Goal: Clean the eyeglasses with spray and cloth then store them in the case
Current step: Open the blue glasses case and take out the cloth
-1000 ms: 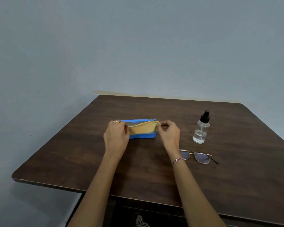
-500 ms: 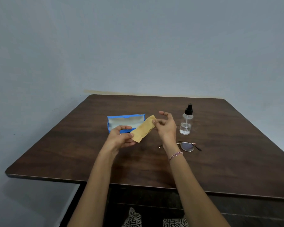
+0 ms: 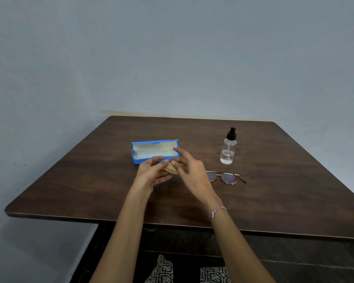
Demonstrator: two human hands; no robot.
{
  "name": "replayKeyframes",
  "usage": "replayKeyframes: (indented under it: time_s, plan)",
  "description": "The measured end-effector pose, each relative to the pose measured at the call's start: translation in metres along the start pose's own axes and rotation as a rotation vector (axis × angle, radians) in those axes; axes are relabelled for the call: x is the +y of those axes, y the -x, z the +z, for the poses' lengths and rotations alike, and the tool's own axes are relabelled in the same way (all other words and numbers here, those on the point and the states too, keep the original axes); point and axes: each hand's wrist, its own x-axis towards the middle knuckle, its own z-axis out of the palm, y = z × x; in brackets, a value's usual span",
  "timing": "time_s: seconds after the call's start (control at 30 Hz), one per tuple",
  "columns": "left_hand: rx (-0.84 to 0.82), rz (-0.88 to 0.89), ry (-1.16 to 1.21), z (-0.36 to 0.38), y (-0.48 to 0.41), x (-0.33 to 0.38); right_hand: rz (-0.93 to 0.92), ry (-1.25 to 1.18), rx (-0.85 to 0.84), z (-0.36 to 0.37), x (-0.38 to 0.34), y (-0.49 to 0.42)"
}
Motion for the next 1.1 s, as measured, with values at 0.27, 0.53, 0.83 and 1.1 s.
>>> replayKeyframes:
  time_s: [0.27,0.53,0.83,1.1]
  plan:
    - [-0.069,0.060,0.015,-0.002,0.004,0.001,0.517,-0.584,0.189,0.005,0.006,0.008]
    - [-0.084,0.110,-0.234,-0.014,0.007,-0.006,0.453,-0.692,0.199,0.017,0.013,-0.002]
    - [-0.065,0.078,-0.253,-0.026,-0.006,-0.006,0.388,-0.580,-0.085,0.024,0.021,-0.007]
    - [0.158,0.241,-0.807,-0.020,-0.022,-0.016,0.190,0.339,-0.034,0.031,0.025,-0.014]
